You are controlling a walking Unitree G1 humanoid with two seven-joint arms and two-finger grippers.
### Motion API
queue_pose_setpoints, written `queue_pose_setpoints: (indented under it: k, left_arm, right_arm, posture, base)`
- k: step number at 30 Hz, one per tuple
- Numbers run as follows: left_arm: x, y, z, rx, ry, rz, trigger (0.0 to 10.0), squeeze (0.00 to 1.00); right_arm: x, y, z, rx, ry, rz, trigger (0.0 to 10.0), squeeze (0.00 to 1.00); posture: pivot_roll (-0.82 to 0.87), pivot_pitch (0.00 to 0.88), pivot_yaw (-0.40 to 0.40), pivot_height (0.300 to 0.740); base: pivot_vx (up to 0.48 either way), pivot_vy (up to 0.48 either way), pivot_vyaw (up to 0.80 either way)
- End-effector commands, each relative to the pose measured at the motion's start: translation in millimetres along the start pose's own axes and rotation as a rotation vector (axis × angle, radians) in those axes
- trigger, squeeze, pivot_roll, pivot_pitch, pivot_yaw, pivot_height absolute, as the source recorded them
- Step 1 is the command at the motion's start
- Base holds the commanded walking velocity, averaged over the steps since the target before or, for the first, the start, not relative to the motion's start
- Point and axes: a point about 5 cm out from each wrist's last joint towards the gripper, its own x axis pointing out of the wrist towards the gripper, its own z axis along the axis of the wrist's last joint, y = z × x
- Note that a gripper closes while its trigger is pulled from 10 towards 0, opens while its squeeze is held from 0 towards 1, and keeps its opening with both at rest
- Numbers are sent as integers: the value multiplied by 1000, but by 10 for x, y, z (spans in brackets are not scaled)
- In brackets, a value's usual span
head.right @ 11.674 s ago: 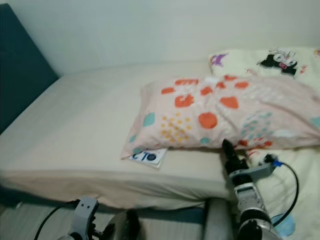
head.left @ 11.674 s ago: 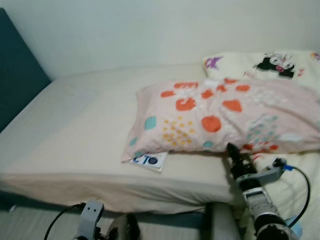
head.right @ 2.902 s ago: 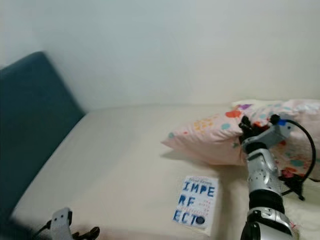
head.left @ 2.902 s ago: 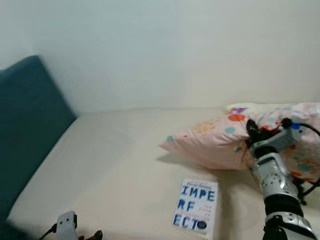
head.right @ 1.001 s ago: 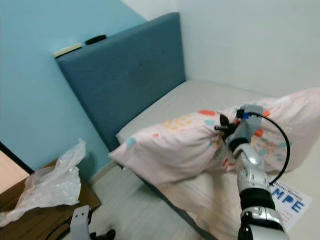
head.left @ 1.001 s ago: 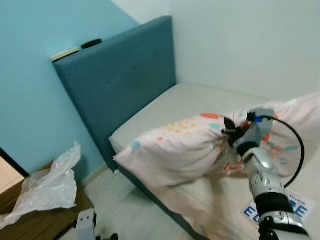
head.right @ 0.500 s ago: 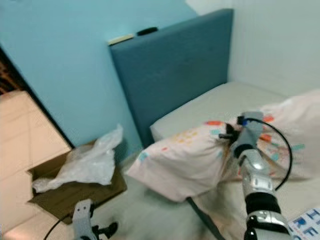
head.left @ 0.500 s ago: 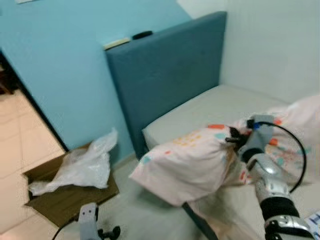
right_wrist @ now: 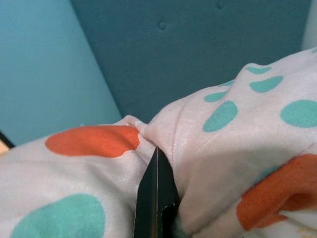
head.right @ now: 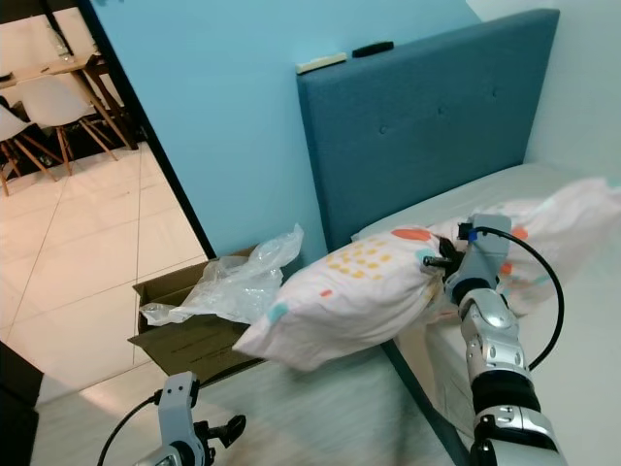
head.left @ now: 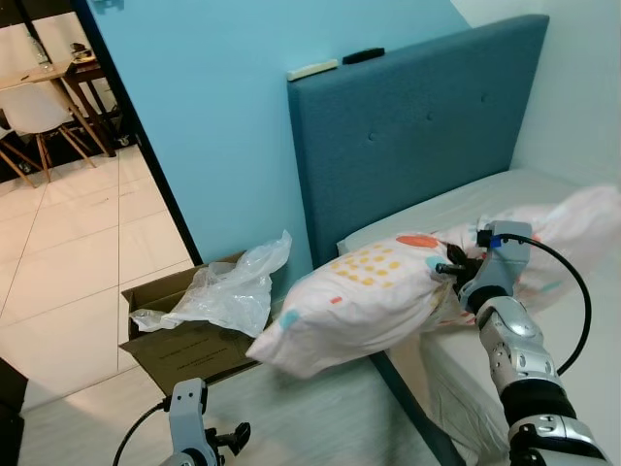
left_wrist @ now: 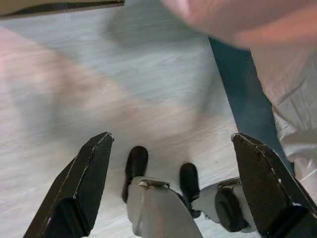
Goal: Clean up the room
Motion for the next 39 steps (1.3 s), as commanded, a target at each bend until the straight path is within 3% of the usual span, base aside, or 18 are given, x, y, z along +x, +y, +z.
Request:
queue_pose_setpoints:
  k: [1,11,16,21,26,27,31,35,39]
  left_arm:
    - [16,-16,59,0,-18,-8,10000,0]
    - [46,-75,110,-16,-40,-27,10000,0]
    - [56,-40,162,-65,-61,38,10000,0]
    - [51,-25,194,-74,-84,39,10000,0]
    - [42,8,244,-113,-123,51,10000,0]
    - [42,8,244,-113,-123,51,10000,0]
    - [45,5,284,-131,-159,69,10000,0]
    - [45,17,315,-136,-189,109,10000,0]
    - [46,-4,318,-115,-203,98,10000,0]
  right_arm:
    - [45,20,232,-14,-117,7,10000,0]
    - [50,44,228,-12,-124,10,10000,0]
    - [53,116,257,13,-152,62,10000,0]
    - [60,304,277,27,-169,174,10000,0]
    - [86,738,165,48,-131,354,10000,0]
    - [86,738,165,48,-131,354,10000,0]
    - [111,979,96,62,-92,441,10000,0]
    - [160,1026,121,75,-79,463,10000,0]
    - [212,1018,191,86,-91,460,10000,0]
  posture:
    - [-147,0,81,724]
    - [-146,0,83,724]
    - [-148,0,80,724]
    - [-153,0,61,724]
    - [-133,0,-5,724]
    - [-133,0,-5,724]
    - [-92,0,-81,724]
    - [-49,0,-127,724]
    - [-30,0,-124,724]
  base:
    - [0,-465,0]
    - [0,-418,0]
    - [0,0,0]
    - [0,0,0]
    - [0,0,0]
    - [0,0,0]
    - [0,-352,0]
    - [0,-263,0]
    - [0,0,0]
